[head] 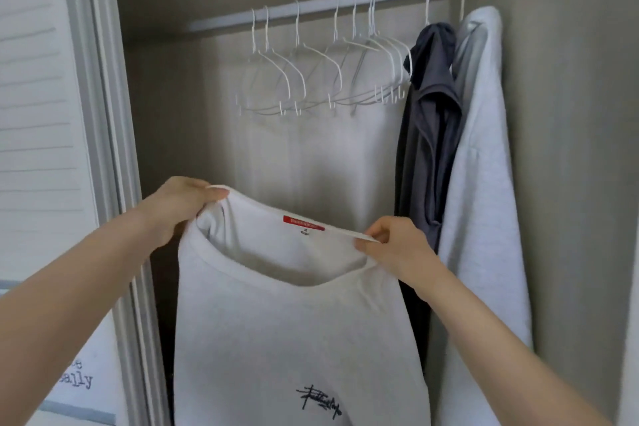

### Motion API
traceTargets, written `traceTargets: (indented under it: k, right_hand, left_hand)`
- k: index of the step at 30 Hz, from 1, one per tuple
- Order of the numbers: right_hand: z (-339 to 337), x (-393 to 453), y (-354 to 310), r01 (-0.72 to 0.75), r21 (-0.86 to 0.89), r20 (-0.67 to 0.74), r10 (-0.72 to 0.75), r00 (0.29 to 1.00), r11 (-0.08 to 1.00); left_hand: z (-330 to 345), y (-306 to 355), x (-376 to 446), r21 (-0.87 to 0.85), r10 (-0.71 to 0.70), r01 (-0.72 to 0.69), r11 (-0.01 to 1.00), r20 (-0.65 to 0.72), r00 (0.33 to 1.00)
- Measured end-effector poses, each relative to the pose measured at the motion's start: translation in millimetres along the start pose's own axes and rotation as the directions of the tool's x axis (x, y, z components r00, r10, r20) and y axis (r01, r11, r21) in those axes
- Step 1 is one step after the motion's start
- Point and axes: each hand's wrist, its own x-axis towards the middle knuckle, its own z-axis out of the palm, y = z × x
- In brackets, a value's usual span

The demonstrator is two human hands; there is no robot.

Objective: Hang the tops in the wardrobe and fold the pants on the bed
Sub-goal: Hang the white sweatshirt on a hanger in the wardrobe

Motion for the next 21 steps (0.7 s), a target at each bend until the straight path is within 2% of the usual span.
traceTargets:
  k: [5, 9, 11, 14, 16, 18, 21]
  right_hand:
    - [-14.7, -6.4, -25.6, -0.085, -0.067, 0.231, 0.098, 0.968, 0.994]
    - [-36.0, -2.6, -50.3, -0.058, -0.13, 0.31, 0.096, 0.946, 0.99]
    - [-52.8, 8.4, -67.8, -0.043, -0.116, 0.21, 0.067, 0.975, 0.992]
    - [-83.3, 37.4, -97.7, 0.022, -0.031, -0.116, -0.025, 0.993, 0.999]
    - [-102.0, 58.2, -120.0, 0.14, -0.013, -0.285, -0.138, 0.949, 0.99]
    - [-116.8, 80.4, -140.7, 0.239, -0.074, -0.394, -0.249, 0.885, 0.968]
    - [-131.3, 112.8, -165.4, 0.198, -0.316, -0.519, -0.344, 0.783, 0.928]
  left_hand:
    - [27.7, 25.6, 21.4, -0.285, 0.064, -0.08, 0.955, -0.063, 0.996]
    - [42.8, 48.8, 30.4, -0.472, 0.079, -0.065, 0.879, 0.01, 0.997]
    - [46.9, 60.7, 32.3, -0.502, 0.124, -0.097, 0.859, 0.021, 0.992]
    - [49.2, 75.2, 33.4, -0.497, 0.198, -0.167, 0.851, 0.009, 0.98]
    - [47.8, 81.3, 34.4, -0.48, 0.232, -0.203, 0.853, 0.001, 0.973]
    - [46.3, 85.6, 36.0, -0.467, 0.243, -0.216, 0.858, -0.002, 0.97]
    - [45.7, 89.7, 40.2, -0.446, 0.265, -0.24, 0.862, -0.007, 0.964]
